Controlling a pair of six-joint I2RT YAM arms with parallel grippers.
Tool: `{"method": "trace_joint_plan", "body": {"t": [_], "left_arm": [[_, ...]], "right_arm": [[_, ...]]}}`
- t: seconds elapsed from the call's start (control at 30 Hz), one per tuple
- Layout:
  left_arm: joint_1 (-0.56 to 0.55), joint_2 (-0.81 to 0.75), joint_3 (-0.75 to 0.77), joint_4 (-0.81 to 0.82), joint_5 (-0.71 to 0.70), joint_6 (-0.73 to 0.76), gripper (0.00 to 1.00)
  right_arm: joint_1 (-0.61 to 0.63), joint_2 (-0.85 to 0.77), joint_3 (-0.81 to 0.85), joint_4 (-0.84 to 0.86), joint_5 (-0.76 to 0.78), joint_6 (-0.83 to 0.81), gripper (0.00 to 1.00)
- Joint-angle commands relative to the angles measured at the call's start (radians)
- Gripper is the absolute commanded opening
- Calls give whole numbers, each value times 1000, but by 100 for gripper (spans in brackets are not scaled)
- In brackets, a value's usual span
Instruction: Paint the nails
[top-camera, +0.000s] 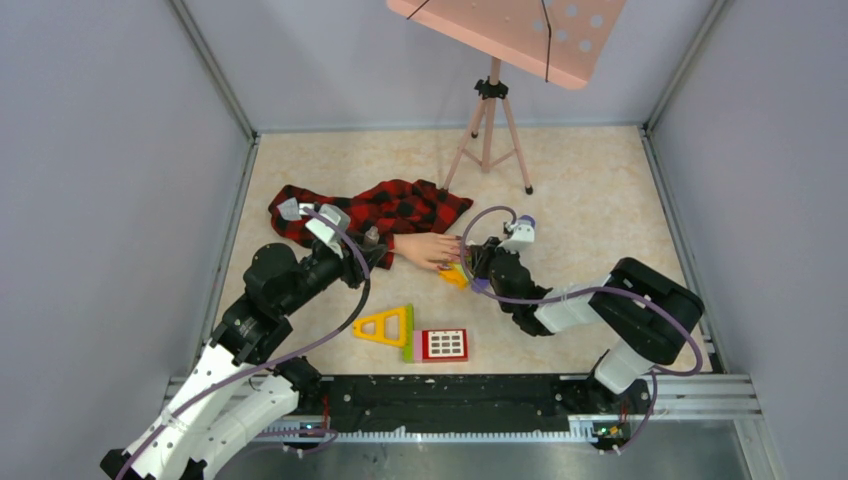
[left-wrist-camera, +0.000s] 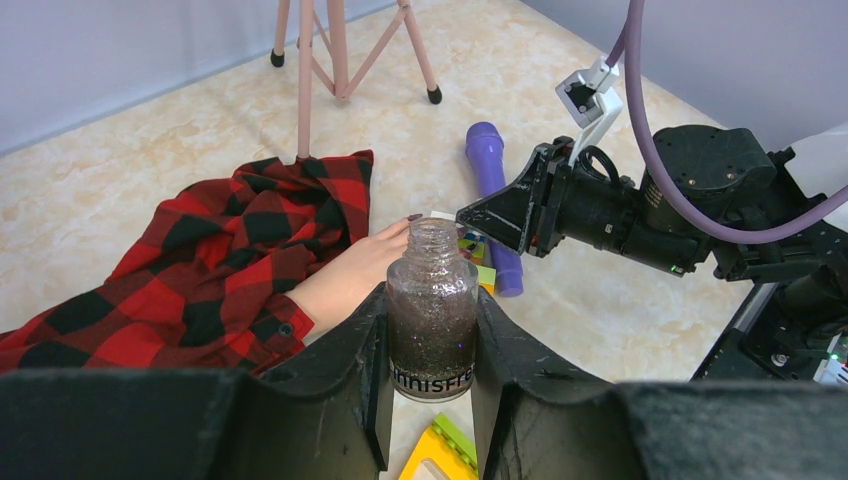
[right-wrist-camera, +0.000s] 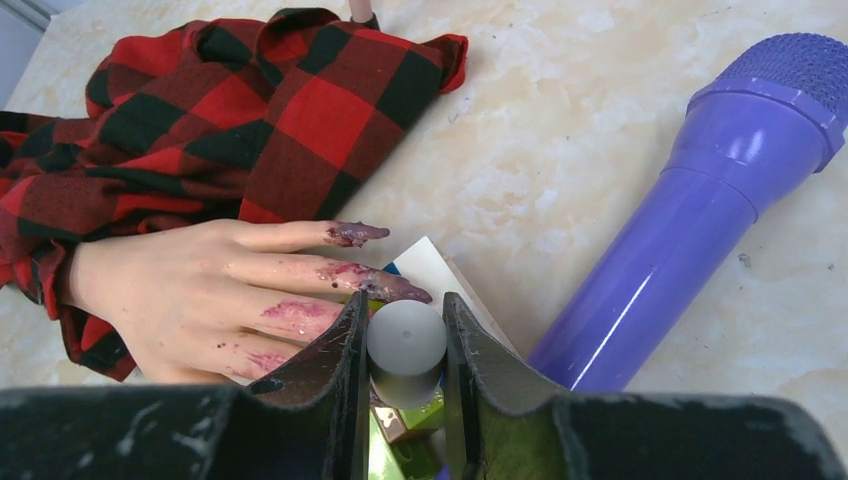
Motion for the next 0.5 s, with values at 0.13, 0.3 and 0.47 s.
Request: {"method": "trace_joint_plan", "body": {"t": [0.13, 0.3, 0.47], "left_arm": [[-2, -12, 4, 34, 1, 5, 0], [-2, -12, 5, 35, -1, 4, 0], [-2, -10, 5, 34, 0, 5, 0]], "right_arm": [[14, -28, -23, 11, 29, 9, 0], [14, -35, -27, 9, 31, 10, 0], [14, -38, -29, 5, 39, 9, 0]]}}
